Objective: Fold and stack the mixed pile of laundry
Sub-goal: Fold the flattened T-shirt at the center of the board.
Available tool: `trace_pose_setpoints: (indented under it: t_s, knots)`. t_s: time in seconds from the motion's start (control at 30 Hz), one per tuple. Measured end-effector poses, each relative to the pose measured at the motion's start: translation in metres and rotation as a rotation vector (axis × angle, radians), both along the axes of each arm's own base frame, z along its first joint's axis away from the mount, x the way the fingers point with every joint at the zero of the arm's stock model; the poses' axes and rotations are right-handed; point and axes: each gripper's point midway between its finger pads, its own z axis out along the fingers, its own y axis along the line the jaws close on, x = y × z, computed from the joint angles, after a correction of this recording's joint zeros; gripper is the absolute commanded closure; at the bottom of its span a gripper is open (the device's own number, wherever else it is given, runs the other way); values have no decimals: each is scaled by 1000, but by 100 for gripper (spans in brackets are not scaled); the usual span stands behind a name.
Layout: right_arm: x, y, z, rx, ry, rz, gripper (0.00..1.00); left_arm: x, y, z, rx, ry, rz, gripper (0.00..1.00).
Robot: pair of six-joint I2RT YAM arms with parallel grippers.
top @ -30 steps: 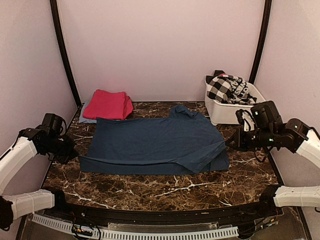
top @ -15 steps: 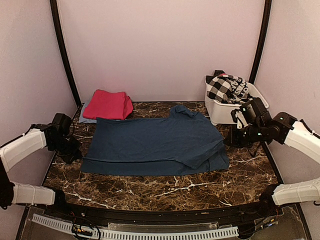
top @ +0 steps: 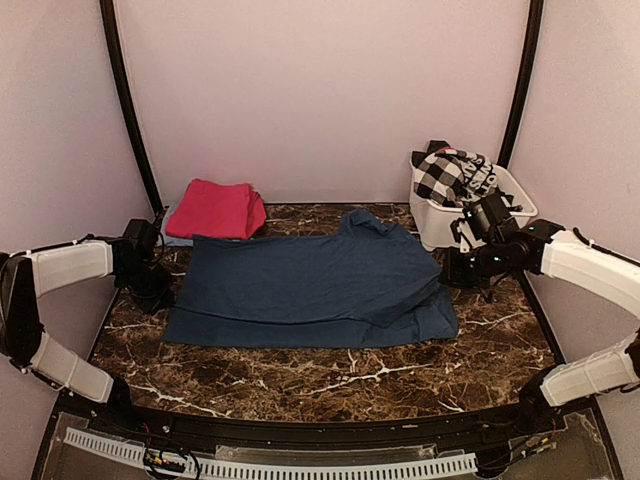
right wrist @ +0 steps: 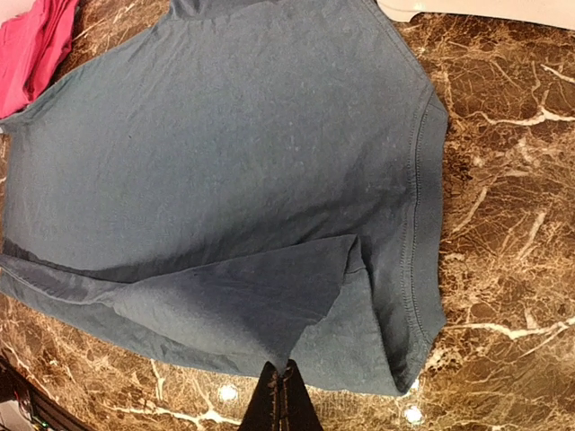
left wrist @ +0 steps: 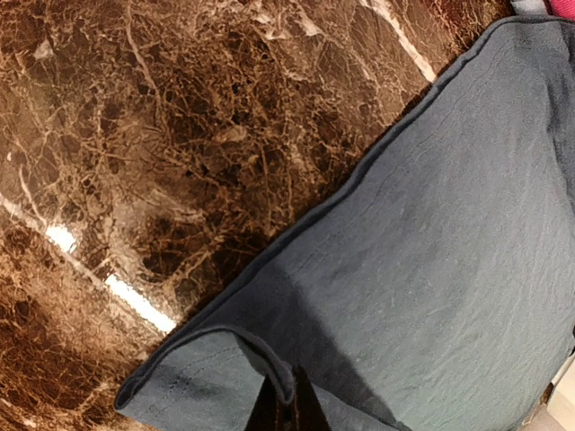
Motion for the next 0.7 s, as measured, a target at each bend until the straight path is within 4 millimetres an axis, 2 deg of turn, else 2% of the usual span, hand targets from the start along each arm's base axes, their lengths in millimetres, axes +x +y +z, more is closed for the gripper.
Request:
trace_pose_setpoints:
  t_s: [0.27,0.5,0.7]
  knots:
    - [11,1,-20,-31,32,-7,100,10,0,-17,12,23,-16,100]
    - [18,-9,-20,-44,23,-44,100,25,-1,-21,21,18,-38,100]
    - [25,-7,-24,-36,20,-47,100,32,0,-23,24,13,-41,100]
